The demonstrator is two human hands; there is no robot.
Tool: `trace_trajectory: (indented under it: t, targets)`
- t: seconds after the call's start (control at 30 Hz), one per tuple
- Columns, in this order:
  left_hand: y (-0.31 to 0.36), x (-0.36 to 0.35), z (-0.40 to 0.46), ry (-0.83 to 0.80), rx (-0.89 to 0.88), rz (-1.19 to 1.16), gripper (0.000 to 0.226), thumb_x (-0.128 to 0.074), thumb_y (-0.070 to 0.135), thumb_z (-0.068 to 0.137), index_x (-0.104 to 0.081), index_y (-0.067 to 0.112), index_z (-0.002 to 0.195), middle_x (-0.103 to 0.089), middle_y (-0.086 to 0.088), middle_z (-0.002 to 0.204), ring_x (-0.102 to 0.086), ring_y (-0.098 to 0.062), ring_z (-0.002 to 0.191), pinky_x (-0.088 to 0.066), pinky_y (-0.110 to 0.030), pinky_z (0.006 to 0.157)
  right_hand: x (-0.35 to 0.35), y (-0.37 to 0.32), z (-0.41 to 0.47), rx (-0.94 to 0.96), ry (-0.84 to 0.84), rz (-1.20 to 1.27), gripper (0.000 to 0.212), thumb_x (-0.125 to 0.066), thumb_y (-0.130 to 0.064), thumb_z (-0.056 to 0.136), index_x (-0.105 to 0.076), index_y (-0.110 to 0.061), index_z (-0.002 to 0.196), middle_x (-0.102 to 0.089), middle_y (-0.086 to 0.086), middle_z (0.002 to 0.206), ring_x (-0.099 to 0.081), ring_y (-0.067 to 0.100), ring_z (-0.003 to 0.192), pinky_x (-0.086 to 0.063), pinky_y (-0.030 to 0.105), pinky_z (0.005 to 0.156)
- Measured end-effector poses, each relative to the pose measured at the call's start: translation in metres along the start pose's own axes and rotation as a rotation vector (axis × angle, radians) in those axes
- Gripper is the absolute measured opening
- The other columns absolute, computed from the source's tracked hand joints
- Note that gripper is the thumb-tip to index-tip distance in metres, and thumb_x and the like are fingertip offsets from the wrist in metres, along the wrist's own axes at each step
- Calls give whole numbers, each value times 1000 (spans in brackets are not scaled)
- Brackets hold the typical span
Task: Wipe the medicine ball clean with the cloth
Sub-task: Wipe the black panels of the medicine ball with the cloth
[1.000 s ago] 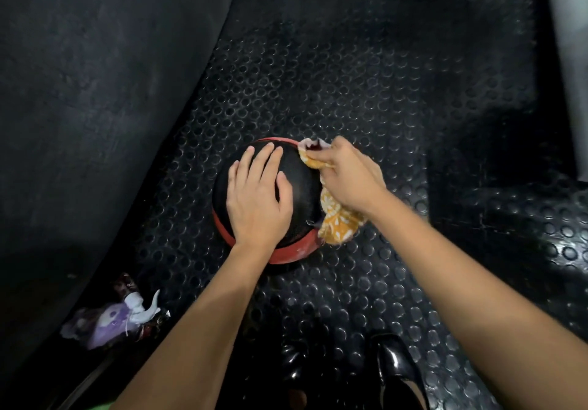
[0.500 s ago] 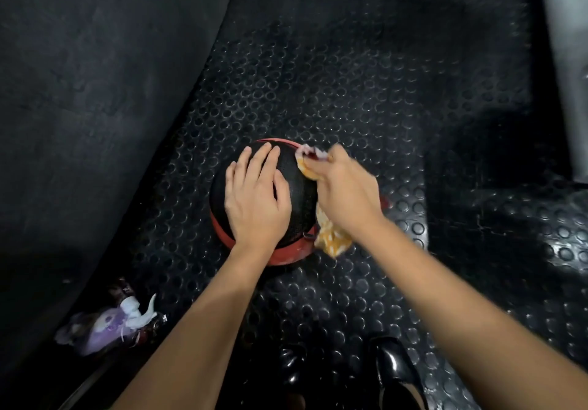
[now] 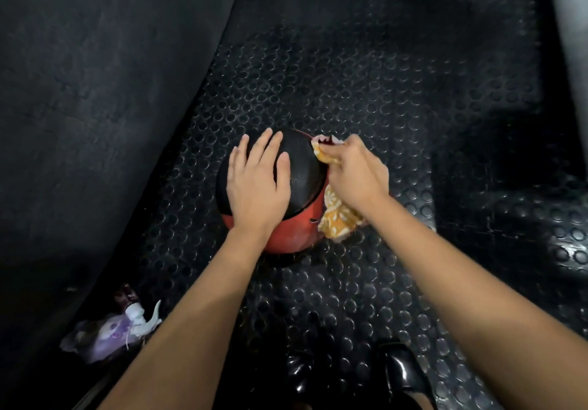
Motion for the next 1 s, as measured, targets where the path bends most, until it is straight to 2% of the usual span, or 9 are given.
trace_trajectory:
  t: [0.13,0.17,0.3,0.43,0.5,0.63,0.7,0.83,1.0]
  targets:
    - [1,-2,1,35,7,2,50,-26,37,97,-52,19,136,-48,4,144,-32,-24,140,-15,-36,115,0,-21,-38,226,92,-44,43,-43,-11,93,-57,-37,125,-41,0,101,-49,20,92,-35,31,66]
    - [0,-2,-1,36,-13,0,50,-26,37,97,-52,19,136,-48,4,144,-32,-24,140,-16,-35,115,1,-18,-34,228,80,-41,44,-43,-11,93,-57,-38,125,-42,1,101,-49,20,94,-35,32,67]
    - [10,-3,-19,57,-90,24,45,-31,32,98,-54,17,134,-50,3,142,-35,-26,138,-22,-40,114,7,-1,18,0,-54,-84,45,-44,-9,91,-58,-37,124,-48,3,119,-54,27,110,-41,36,85]
    - [5,-2,-18,77,-53,35,46,-30,32,98,-55,17,133,-51,2,141,-36,-26,137,-25,-42,113,5,-27,-21,207,-1,-128,47,-44,-11,94,-52,-41,129,-39,-1,102,-50,21,95,-36,31,69]
    - [3,-1,-17,73,-44,27,46,-30,32,97,-54,17,134,-50,2,142,-36,-26,138,-25,-43,113,5,-26,-24,246,28,-107,46,-42,-12,95,-52,-42,129,-35,-4,98,-49,19,91,-34,30,68]
    - [11,-2,-20,90,-39,32,45,-32,30,97,-55,16,133,-52,1,140,-37,-27,137,-26,-43,113,3,-3,12,-6,-21,-57,47,-41,-7,93,-56,-35,127,-48,3,118,-54,27,106,-40,35,82]
    - [11,-3,-14,94,-40,33,45,-31,30,97,-56,16,132,-53,0,139,-38,-27,136,-28,-44,113,3,-8,-3,32,25,-98,45,-42,-8,93,-56,-32,128,-47,3,114,-55,24,100,-38,33,75]
    - [6,-2,-7,92,-17,10,47,-30,31,96,-56,16,132,-53,0,139,-38,-27,136,-28,-45,113,0,-14,-43,217,78,-58,46,-42,-13,95,-50,-40,131,-36,-4,99,-48,19,91,-37,32,66]
    - [11,-5,-9,97,2,18,47,-30,33,96,-56,17,133,-52,2,140,-36,-26,137,-23,-42,113,-3,11,-5,-53,30,-22,49,-40,-8,93,-53,-38,130,-46,3,113,-53,27,101,-39,34,77]
Point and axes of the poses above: each hand's wrist, its own z-axis towards the middle knuckle, its own x-axis out of the back of the hand, y = z × x, the point moved 5 cm from there along z, towards the middle knuckle
